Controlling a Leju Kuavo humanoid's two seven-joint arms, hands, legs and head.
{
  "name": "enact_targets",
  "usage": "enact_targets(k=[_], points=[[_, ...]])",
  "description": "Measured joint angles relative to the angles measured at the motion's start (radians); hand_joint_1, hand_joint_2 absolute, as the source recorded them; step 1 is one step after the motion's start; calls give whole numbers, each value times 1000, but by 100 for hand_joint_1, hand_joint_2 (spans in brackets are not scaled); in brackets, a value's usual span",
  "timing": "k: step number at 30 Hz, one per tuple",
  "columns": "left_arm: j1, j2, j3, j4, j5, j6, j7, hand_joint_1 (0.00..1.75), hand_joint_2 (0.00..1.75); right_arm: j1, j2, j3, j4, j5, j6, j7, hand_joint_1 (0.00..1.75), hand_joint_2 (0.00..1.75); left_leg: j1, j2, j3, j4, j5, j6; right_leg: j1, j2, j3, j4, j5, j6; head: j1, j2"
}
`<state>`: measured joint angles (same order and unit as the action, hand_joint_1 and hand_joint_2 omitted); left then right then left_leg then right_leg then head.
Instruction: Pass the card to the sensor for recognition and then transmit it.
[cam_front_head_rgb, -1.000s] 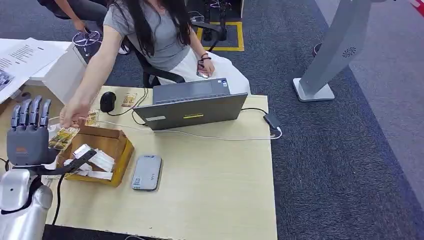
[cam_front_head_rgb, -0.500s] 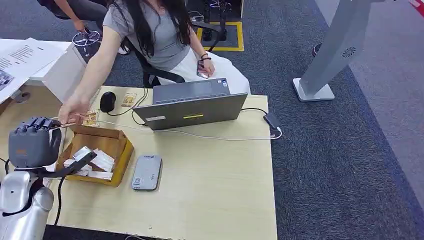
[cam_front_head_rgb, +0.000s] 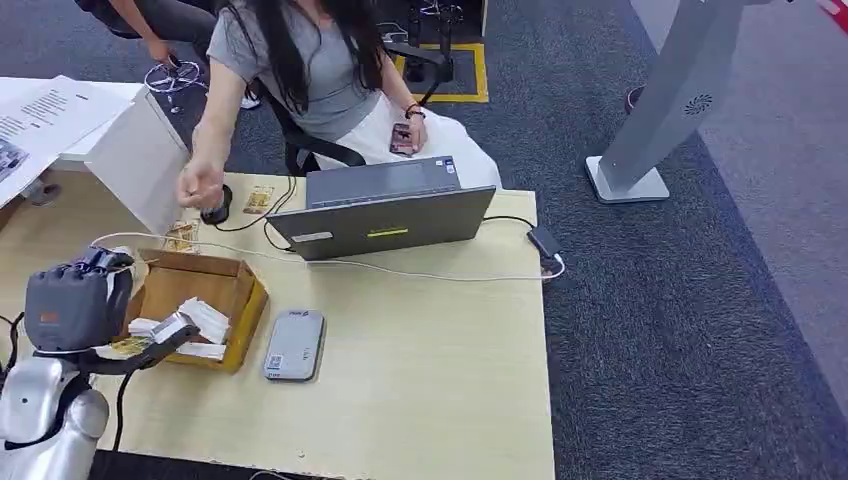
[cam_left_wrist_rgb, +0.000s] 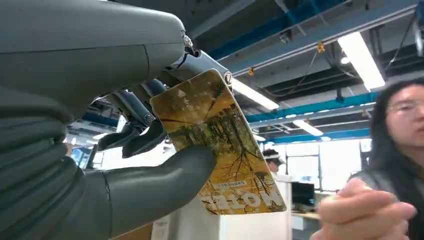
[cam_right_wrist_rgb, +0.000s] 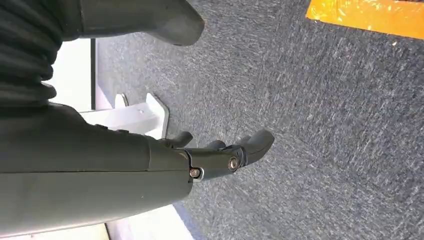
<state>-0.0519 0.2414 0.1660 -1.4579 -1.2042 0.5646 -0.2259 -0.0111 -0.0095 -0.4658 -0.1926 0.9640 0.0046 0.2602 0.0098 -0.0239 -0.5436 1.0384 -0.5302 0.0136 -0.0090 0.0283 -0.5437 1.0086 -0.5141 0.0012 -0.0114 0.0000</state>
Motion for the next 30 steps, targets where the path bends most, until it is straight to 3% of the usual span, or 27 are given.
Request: enact_targets(k=[5, 13, 19, 25, 30], points=[[19, -60, -105, -79, -92, -8, 37, 175, 175, -1, 0, -3, 0, 11, 0, 6, 0, 175, 0, 0, -1, 1, 0, 0, 0, 0, 0, 0, 0, 0, 0, 0], [-17, -121, -257, -91, -148, -47, 95, 175, 175, -3, 0, -12, 0, 24, -1, -1, 0, 175, 0, 0, 0, 2, 0, 0, 0, 0, 0, 0, 1, 1, 0, 0], [-54, -143, -346, -34, -184, -150, 183, 175, 175, -5, 0, -22, 0, 36, -1, -4, 0, 175, 0, 0, -1, 2, 0, 0, 0, 0, 0, 0, 1, 1, 0, 0], [-67, -158, -385, 45, -222, -261, 281, 175, 175, -5, 0, -45, 0, 43, -1, -1, 0, 175, 0, 0, -1, 2, 0, 0, 0, 0, 0, 0, 1, 1, 0, 0], [-70, -165, -400, 80, -226, -314, 327, 175, 175, -4, 0, -64, 0, 52, -1, 4, 0, 175, 0, 0, -1, 2, 0, 0, 0, 0, 0, 0, 1, 1, 0, 0]])
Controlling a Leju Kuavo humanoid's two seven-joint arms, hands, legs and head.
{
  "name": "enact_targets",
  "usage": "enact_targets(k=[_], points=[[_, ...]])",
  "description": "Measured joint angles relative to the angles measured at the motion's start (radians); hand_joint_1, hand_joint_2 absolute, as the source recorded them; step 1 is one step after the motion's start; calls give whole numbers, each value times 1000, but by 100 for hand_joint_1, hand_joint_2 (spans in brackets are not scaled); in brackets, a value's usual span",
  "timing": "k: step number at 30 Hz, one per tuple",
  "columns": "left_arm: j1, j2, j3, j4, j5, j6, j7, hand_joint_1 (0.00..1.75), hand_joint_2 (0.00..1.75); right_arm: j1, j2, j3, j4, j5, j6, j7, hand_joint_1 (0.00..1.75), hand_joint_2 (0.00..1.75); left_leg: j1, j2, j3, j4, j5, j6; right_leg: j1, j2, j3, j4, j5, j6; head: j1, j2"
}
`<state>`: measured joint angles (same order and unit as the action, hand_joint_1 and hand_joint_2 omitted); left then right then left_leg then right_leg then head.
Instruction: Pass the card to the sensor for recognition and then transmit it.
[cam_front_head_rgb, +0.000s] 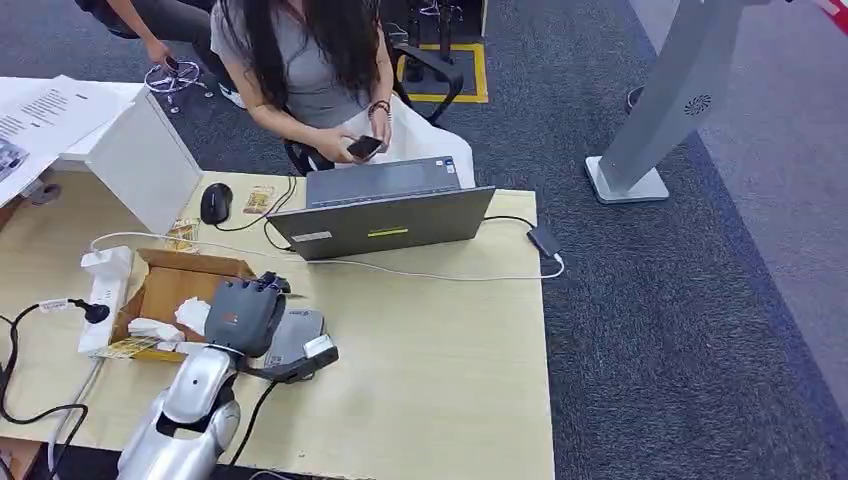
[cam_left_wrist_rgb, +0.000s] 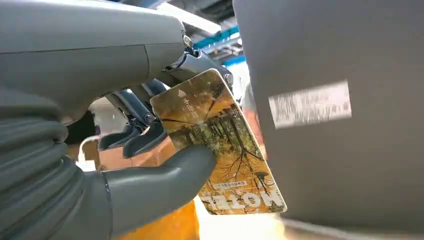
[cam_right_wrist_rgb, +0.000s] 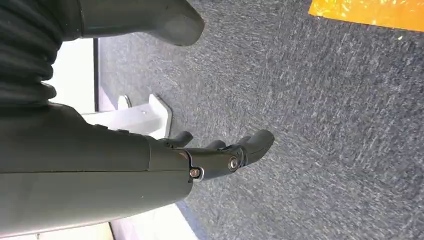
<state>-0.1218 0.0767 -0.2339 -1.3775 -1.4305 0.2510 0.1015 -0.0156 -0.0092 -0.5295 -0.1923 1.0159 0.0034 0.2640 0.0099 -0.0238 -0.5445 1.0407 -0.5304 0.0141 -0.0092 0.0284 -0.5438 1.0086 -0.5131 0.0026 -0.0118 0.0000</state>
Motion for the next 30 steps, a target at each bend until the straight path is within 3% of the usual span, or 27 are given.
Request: enact_targets(k=[7, 14, 18, 25, 30], points=[[-1, -1, -5, 25, 11, -47, 14, 175, 175, 0, 0, -22, 0, 8, 0, 1, 0, 175, 0, 0, 0, 0, 0, 0, 0, 0, 0, 0, 0, 0, 0, 0], [-2, -1, -6, 41, 16, -55, 14, 175, 175, 0, 0, -29, 0, 11, 0, 1, 0, 175, 0, 0, 0, 0, 0, 0, 0, 0, 0, 0, 0, 0, 0, 0], [-3, 2, -17, 53, 36, -100, 13, 175, 175, 0, 0, -39, 0, 24, 0, -3, 0, 175, 0, 0, 0, 0, 0, 0, 0, 0, 0, 0, 0, 0, 0, 0], [-11, 21, -35, 73, 128, -166, -32, 175, 175, 0, 0, -56, 0, 43, 3, -7, 0, 175, 0, 0, 1, 0, 0, 0, 0, 0, 1, 0, 0, 0, 0, 0], [-18, 44, -47, 80, 172, -173, -52, 175, 175, 0, 0, -72, 0, 53, 3, -10, 0, 175, 0, 0, 2, 0, 0, 0, 0, -1, 2, 0, 0, 0, 0, 0]])
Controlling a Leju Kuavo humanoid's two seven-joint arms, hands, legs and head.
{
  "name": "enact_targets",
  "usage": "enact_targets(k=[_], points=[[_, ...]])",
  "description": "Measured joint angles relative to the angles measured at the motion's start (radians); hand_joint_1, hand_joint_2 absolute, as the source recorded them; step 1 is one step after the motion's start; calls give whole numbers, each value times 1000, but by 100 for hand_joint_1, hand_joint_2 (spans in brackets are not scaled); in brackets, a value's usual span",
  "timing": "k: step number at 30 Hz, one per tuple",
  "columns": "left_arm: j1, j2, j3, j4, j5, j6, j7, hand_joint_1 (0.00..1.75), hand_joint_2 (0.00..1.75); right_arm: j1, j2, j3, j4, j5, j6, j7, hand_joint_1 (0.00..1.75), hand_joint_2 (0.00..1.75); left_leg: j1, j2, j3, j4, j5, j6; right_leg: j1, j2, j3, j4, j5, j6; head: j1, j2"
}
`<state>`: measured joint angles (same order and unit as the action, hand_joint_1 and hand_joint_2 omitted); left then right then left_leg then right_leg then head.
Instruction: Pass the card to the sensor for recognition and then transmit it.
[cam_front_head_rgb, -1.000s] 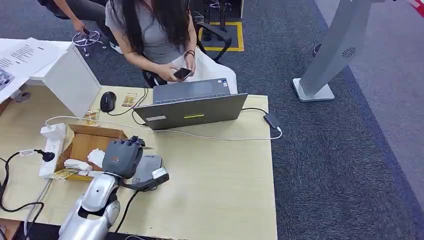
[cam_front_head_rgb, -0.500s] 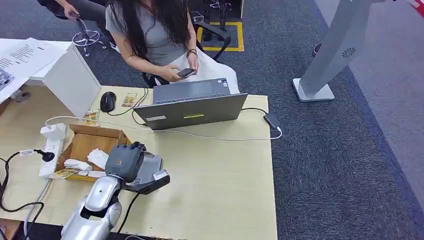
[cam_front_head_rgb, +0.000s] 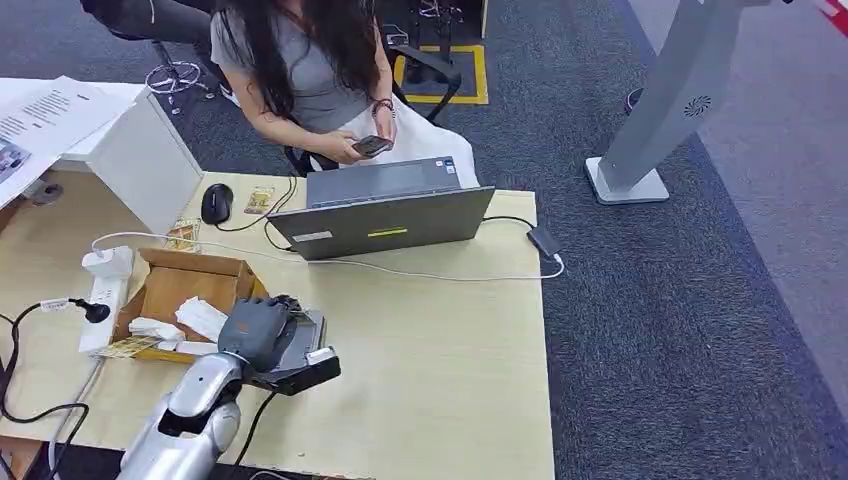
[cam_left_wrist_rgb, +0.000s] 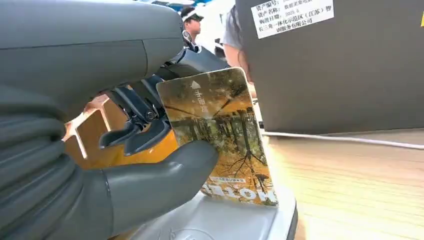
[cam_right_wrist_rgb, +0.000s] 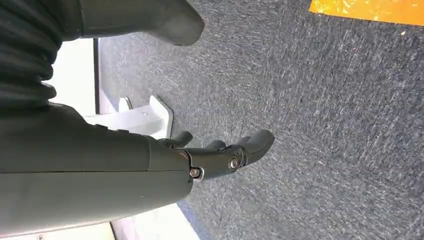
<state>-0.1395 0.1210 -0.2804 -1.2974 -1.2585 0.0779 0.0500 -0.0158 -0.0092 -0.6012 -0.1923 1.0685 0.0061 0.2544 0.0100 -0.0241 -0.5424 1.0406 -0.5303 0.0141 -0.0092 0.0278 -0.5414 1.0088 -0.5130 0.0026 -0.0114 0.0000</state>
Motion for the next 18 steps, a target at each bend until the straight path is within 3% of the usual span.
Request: enact_targets(k=[3, 5, 7, 15, 18], points=[[3, 1, 0, -14, -29, 99, 16, 175, 175, 0, 2, -11, 0, 3, -2, 0, 0, 175, 0, 0, 0, 0, 1, 0, 0, 0, 0, 0, 0, 0, 0, 0], [2, -7, 0, -62, -72, 191, 33, 175, 175, 0, 4, -19, 0, 9, -3, 0, 0, 175, 0, -1, -1, 0, 1, 1, 0, -1, 0, 0, 0, 0, 0, 0], [-11, -8, 0, -118, -101, 238, 45, 175, 175, 0, 6, -27, 0, 14, -3, 0, 0, 175, 0, -2, -1, 0, 1, 1, 0, -2, 0, 0, 0, 0, 0, 0], [-78, 29, 48, -198, -140, 249, 57, 175, 175, -1, 9, -35, 0, 31, -2, -6, 0, 175, 0, -2, -1, 0, 1, 1, 0, -1, 0, 0, 0, 0, 0, 0], [-99, 46, 61, -202, -179, 291, 68, 175, 175, -1, 9, -35, 0, 45, 0, -7, 0, 175, 1, -1, -1, 0, 1, 1, 0, -1, -1, 0, 0, 0, 0, 0]])
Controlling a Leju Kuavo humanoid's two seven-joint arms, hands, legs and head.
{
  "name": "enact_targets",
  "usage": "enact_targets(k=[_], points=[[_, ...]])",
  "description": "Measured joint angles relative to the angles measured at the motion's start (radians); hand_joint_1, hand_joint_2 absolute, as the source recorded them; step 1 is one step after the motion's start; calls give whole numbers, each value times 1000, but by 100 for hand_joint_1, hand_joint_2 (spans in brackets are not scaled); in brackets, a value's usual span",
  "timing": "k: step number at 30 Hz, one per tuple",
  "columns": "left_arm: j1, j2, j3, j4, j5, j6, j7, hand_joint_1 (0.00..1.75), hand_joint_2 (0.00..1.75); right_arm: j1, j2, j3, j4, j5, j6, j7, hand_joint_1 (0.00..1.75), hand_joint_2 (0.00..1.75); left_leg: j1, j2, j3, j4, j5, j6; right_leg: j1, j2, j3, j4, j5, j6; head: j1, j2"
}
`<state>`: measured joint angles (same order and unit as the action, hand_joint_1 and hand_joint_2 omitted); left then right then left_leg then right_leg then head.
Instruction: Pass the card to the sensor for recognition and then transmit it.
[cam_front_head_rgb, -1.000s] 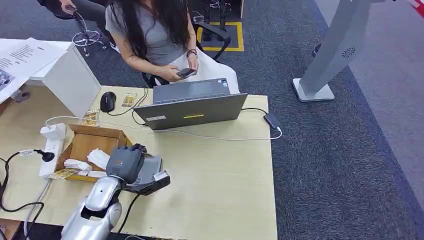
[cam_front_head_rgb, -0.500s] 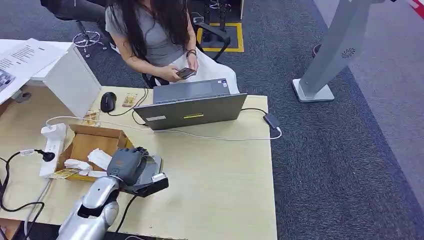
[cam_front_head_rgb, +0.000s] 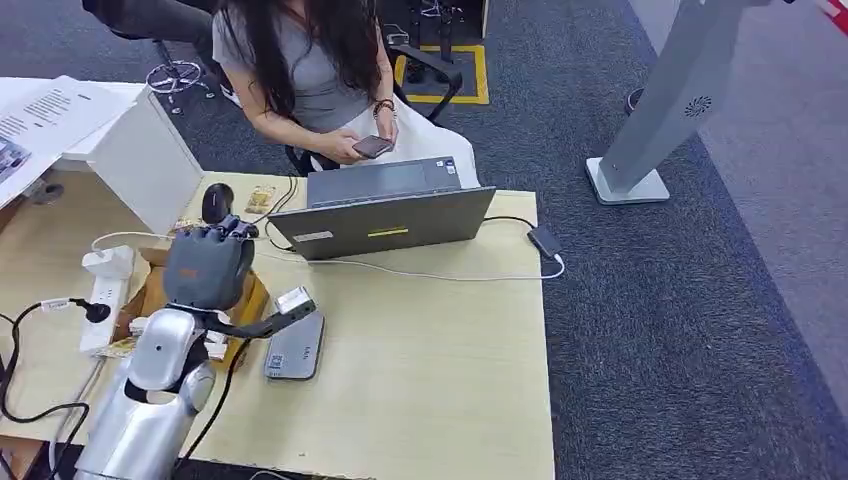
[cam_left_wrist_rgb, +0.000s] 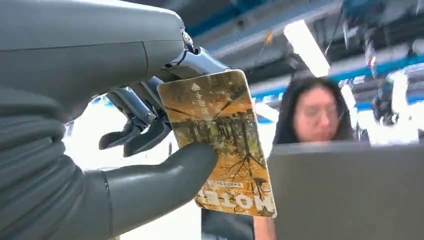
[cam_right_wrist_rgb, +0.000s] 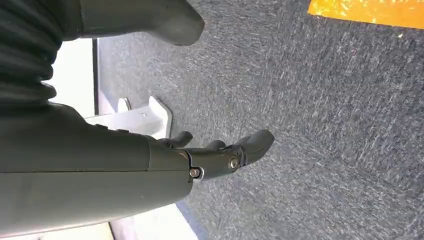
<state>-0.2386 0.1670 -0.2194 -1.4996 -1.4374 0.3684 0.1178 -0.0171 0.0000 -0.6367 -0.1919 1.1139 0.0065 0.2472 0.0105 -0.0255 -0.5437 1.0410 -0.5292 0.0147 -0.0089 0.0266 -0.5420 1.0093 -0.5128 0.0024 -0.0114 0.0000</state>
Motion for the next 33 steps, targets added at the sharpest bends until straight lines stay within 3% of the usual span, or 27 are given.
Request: enact_targets(k=[6, 13, 22, 33], points=[[-143, 58, 95, 66, -35, 60, -14, 175, 175, -4, 0, 0, 0, 33, 11, -11, 0, 175, 0, 0, 0, 0, 1, 0, 0, 0, 0, 1, 1, -1, 0, 0], [-299, 115, 161, 313, -63, 136, 3, 175, 175, -12, 0, 0, 0, 59, 19, -29, 0, 175, 0, 1, 1, 0, 2, 0, 0, 1, 0, 1, 1, -1, 0, 0], [-343, 129, 181, 441, -63, 144, -3, 175, 175, -15, 0, 0, 0, 61, 19, -26, 0, 175, 0, 1, 0, 0, 1, 0, 0, 1, 0, 1, 1, -1, 0, 0], [-342, 142, 191, 479, -61, 158, -6, 175, 175, -16, 0, 0, 0, 62, 21, -24, 0, 175, 0, 1, 0, 0, 1, 0, 0, 1, -1, 1, 1, -1, 0, 0]])
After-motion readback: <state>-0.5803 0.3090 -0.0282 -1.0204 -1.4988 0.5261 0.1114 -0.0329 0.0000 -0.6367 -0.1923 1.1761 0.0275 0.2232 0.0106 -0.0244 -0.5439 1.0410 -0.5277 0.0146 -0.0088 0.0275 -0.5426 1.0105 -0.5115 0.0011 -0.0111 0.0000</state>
